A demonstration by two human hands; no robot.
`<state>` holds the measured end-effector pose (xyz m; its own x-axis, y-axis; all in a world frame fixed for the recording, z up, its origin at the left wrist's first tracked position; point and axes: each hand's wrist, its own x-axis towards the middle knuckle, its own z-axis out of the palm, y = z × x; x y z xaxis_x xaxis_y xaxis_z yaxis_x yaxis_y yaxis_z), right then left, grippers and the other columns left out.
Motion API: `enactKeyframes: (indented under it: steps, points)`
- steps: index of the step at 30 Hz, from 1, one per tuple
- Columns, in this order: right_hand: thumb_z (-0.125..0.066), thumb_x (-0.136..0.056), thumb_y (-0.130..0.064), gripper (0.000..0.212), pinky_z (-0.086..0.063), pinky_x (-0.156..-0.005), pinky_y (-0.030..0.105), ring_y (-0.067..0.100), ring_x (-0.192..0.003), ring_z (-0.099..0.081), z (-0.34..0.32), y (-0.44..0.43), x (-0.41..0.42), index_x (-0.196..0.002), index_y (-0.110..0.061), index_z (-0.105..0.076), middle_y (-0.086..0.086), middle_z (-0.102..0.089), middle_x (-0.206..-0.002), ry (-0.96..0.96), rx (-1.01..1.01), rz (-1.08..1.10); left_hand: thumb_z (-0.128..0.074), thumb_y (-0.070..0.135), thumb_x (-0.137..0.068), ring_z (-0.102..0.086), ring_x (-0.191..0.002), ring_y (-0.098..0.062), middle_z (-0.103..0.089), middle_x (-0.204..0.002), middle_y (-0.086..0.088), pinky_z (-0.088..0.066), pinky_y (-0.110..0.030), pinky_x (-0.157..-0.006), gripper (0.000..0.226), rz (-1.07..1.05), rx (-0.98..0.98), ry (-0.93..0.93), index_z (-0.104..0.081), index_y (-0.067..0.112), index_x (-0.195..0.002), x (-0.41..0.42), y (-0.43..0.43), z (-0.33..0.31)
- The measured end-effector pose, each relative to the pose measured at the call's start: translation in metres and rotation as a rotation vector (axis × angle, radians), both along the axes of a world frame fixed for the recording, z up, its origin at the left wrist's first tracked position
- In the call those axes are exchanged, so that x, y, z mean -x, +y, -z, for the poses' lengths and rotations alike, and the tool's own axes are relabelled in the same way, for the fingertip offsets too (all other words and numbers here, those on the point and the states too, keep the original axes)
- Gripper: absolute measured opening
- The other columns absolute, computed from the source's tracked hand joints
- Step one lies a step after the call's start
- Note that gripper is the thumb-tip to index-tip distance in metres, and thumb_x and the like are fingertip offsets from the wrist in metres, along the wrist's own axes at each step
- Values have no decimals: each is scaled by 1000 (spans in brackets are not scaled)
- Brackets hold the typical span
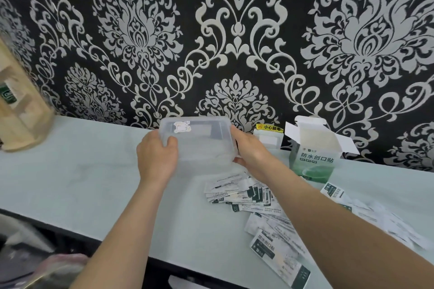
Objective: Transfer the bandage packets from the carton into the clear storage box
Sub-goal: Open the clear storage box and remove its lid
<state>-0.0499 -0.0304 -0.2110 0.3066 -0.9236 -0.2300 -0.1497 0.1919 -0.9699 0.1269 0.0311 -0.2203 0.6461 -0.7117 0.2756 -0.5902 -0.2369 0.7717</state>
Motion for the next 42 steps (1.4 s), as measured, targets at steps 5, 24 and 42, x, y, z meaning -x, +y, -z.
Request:
enactKeyframes:
  steps: [5,24,42]
  points:
    - [-38,-94,-63,64,-47,-99,39,20,-118,-50,-4,-2,-11,-137,-16,-44,-2,-48,-139,-61,-104,0,-46,31,-92,-28,-138,-28,-37,-150,-7,-25,-44,-110,50,-56,-48,-254,-46,7,-136,-7,5,-8]
    - [-36,-101,-48,38,-47,-96,56,27,-115,-54,-4,-13,16,-116,-30,-67,0,-57,-130,-202,-204,60,-50,29,-96,-47,-75,-19,-53,-83,-3,-35,-30,-62,30,176,80,400,-61,2,-92,-8,5,-18]
    - [-47,-101,-17,24,-53,-40,23,14,-37,-62,-9,-14,1,-121,-4,-50,13,-59,-114,-24,3,413,-49,6,-97,-57,-106,-4,-63,-116,12,-38,-9,-89,36,-156,548,48,-64,22,-126,-49,42,-9]
